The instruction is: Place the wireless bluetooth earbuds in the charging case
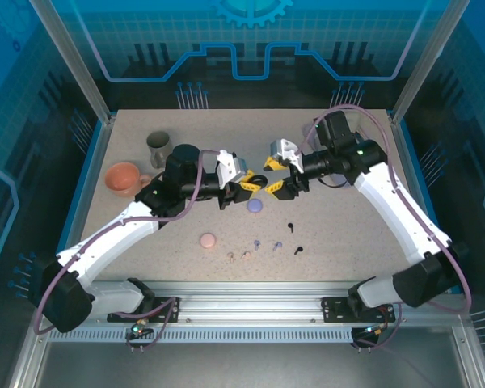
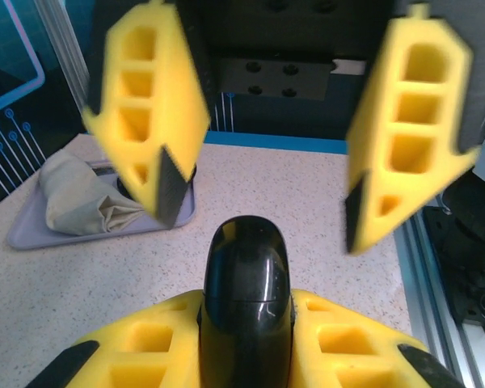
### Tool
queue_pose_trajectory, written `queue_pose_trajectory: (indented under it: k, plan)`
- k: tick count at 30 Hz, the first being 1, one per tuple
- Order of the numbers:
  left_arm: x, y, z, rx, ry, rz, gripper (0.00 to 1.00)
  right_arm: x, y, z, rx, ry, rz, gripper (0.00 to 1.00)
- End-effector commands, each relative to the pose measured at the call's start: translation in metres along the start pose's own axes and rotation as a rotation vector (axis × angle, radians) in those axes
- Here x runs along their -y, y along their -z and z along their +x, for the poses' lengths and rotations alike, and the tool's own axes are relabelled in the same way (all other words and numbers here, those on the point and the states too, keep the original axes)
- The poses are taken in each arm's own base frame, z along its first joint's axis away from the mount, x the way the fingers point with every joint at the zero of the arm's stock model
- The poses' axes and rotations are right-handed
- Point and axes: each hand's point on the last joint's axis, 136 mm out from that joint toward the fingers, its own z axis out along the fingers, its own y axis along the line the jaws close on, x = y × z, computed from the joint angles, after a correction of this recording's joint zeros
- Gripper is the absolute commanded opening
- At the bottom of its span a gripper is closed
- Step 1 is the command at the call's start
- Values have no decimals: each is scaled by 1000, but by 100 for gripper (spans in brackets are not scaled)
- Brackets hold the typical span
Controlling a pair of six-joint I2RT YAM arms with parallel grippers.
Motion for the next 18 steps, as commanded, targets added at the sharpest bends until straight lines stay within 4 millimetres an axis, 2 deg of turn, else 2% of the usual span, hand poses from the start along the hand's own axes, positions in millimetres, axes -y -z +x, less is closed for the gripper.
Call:
queue_pose_trajectory:
  k: [1, 2, 7, 13, 18]
  plan:
    - [4, 7, -19, 87, -47, -18, 0, -4, 22, -12, 50, 46, 94, 76]
    - [4, 8, -22, 104, -54, -21, 0, -6, 26, -11, 56, 51, 110, 81]
    - [5, 10, -31, 156, -76, -25, 0, -14, 37, -9, 81, 94, 179, 92]
    - [12, 8, -35, 203, -116, -3, 0, -5, 32, -8, 80, 121, 252, 94]
    - [14, 9, -38, 225, -139, -2, 0, -1, 31, -19, 93, 181, 286, 94]
